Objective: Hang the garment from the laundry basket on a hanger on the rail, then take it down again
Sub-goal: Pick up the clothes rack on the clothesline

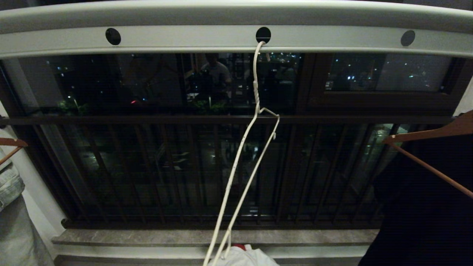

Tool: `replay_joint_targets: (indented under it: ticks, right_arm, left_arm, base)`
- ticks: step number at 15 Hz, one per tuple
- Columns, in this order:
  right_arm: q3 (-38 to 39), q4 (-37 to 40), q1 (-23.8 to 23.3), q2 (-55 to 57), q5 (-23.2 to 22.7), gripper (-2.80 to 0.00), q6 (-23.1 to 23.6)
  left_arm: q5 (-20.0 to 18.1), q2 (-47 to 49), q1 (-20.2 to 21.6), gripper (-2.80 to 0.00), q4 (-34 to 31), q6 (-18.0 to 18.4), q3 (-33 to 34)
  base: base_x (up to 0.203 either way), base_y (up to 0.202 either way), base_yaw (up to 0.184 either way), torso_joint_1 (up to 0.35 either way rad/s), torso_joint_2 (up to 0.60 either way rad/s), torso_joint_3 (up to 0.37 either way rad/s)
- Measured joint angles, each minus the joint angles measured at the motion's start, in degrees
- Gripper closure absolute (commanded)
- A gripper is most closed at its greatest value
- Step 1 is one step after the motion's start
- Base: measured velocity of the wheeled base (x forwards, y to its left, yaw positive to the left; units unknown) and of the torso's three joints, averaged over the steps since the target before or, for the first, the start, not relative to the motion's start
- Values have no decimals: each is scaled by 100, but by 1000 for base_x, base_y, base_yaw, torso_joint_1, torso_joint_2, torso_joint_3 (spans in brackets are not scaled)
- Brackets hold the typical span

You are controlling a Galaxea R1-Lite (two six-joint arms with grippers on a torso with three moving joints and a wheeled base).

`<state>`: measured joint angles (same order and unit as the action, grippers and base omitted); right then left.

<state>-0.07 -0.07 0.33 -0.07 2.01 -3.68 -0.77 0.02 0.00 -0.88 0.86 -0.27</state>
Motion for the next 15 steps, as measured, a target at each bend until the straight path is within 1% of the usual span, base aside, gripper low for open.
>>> replay_joint_targets:
  ticks: [4,6,8,10,12,15]
  right_arm:
    - [-22,60,-4,0,7,0,64]
    - [-238,118,-4,28,10,0,68]
    - [-721,319,-3,219,-33,0,66]
    - [-1379,539,-2,723,-232,0,55]
    - [-2020,624,-2,1373,-524,0,46]
    - [-3259,665,2,2631,-1132,0,2]
  left_arm:
    - [-2,0,0,0,0,5,0]
    - [-2,0,0,0,0,2,0]
    - [0,0,0,0,0,2,0]
    - [0,0,0,0,0,5,0]
    - [-2,0,0,0,0,5,0]
    - [0,0,0,0,0,0,0]
  base:
    - [0,0,0,0,0,0]
    - [0,0,0,0,0,0]
    - [0,0,0,0,0,0]
    - [0,0,0,0,0,0]
    - [0,0,0,0,0,0]
    - [0,0,0,0,0,0]
